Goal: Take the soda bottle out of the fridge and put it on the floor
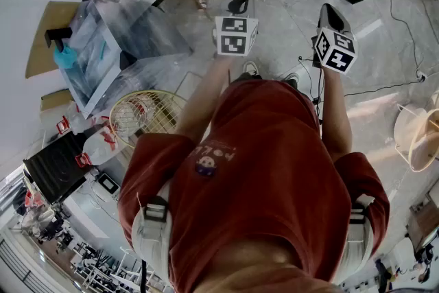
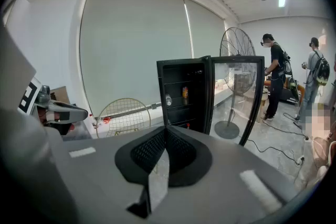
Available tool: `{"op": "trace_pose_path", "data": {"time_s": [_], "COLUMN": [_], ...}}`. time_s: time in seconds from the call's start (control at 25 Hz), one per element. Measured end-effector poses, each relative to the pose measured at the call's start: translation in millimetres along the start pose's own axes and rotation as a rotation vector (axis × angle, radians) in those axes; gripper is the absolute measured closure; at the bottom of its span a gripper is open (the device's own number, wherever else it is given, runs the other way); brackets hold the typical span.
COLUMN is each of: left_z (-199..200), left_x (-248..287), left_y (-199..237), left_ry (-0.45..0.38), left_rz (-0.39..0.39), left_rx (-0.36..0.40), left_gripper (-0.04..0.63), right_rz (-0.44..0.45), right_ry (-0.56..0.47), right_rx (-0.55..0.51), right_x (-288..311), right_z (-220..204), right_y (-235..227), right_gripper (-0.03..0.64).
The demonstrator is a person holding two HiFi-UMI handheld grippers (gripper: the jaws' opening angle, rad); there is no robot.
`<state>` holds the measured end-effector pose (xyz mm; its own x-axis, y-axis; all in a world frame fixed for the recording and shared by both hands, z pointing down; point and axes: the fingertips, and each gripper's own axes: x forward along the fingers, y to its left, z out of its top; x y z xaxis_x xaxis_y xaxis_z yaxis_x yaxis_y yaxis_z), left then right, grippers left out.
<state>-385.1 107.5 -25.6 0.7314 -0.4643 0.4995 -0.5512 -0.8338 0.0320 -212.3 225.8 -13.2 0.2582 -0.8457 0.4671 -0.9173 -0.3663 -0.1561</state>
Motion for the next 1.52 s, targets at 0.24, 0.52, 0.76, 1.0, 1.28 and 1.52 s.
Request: {"op": "trace_pose_path", "data": {"time_s": [0.24, 0.52, 0.76, 1.0, 1.28, 1.52], "left_z": [2.6, 6.0, 1.0, -12.4, -33.3, -26.6], "left_x": [-1.8, -3.8, -7.5, -14.2, -16.7, -3.5], "left_y": [-1.9, -2.4, 9.1, 27.9, 45.9, 52.3], "left_ry": [-0.011, -0.021, -0.019, -0.017, 0.005, 0.008], "left_rz": [0.001, -0.023, -0.043, -0.074, -0.085, -0.085], "left_rx": [-0.001, 0.011, 0.02, 0.018, 0.001, 0.0], "left_gripper": [0.597, 0.597, 0.595, 0.597, 0.595, 0.595], "right_rz": [-0.019, -0.018, -0.035, -0.046, -0.079, -0.088], "right_ry": [-0.019, -0.037, -0.026, -0.004, 0.014, 0.027], "right_rx": [0.016, 0.074, 0.081, 0.085, 0.106, 0.116], "right_x": [-4.7, -8.8, -5.6, -2.1, -6.0, 5.1], "right_z": [1.4, -3.3, -11.7, -26.1, -40.0, -36.3], "right_y": [0.0, 6.1, 22.5, 49.8, 60.5, 51.6], "right_gripper": [0.615, 0.617, 0.617, 0.617, 0.617, 0.617]}}
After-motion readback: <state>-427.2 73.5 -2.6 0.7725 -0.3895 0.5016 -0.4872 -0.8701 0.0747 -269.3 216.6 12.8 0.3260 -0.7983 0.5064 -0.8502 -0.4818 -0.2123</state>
